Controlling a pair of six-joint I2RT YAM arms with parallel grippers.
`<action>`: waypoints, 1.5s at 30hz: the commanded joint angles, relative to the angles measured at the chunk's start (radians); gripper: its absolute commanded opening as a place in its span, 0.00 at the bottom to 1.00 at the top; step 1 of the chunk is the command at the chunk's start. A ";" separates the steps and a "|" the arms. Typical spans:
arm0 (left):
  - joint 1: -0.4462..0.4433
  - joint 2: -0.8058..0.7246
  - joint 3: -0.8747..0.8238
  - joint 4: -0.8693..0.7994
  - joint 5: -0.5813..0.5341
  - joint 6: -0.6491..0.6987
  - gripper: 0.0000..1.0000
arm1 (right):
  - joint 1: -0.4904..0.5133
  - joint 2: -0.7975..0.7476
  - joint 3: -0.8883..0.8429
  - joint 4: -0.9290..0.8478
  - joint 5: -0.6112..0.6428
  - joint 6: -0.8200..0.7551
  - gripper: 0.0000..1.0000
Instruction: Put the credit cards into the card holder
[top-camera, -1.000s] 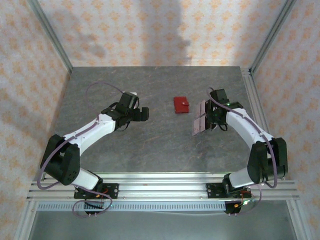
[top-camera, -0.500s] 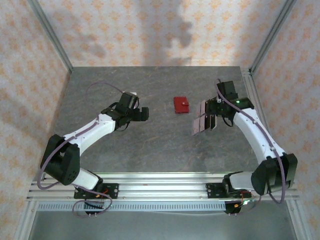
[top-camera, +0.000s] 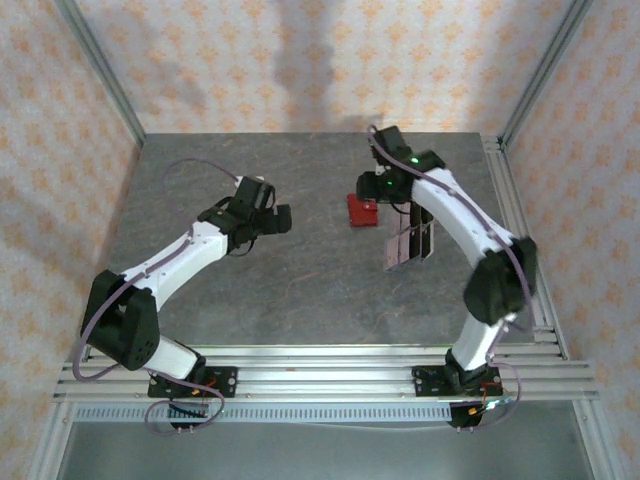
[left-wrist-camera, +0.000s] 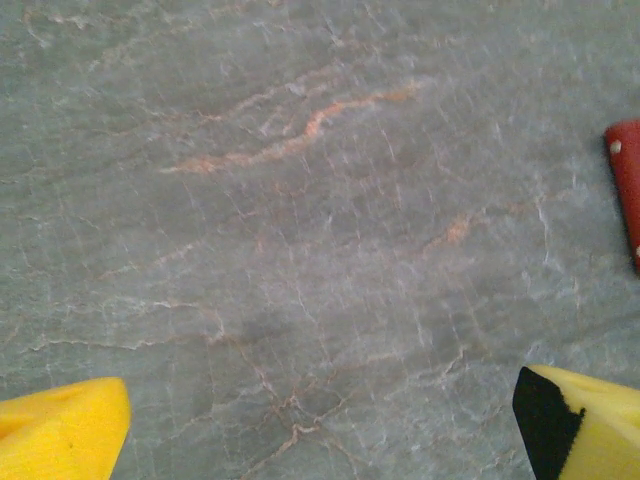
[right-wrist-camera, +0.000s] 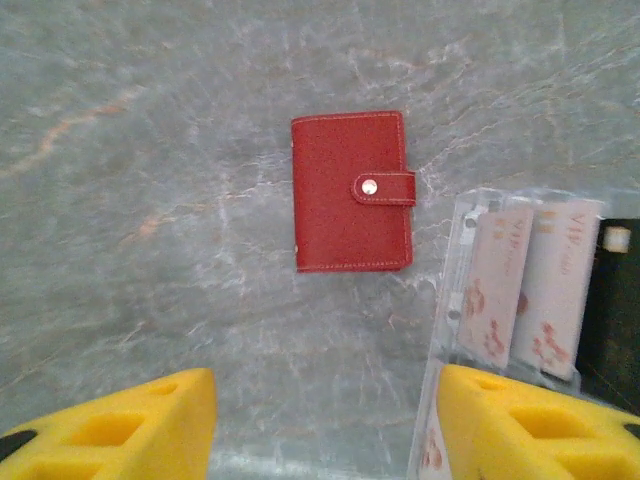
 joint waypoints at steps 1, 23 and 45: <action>0.046 -0.004 0.035 -0.049 -0.008 -0.024 1.00 | -0.006 0.161 0.159 -0.147 0.106 0.017 0.59; 0.137 0.018 0.060 -0.024 0.122 0.016 1.00 | -0.018 0.653 0.636 -0.388 0.203 -0.015 0.43; 0.140 0.069 0.066 0.000 0.153 -0.005 1.00 | -0.014 0.726 0.687 -0.355 0.166 -0.017 0.42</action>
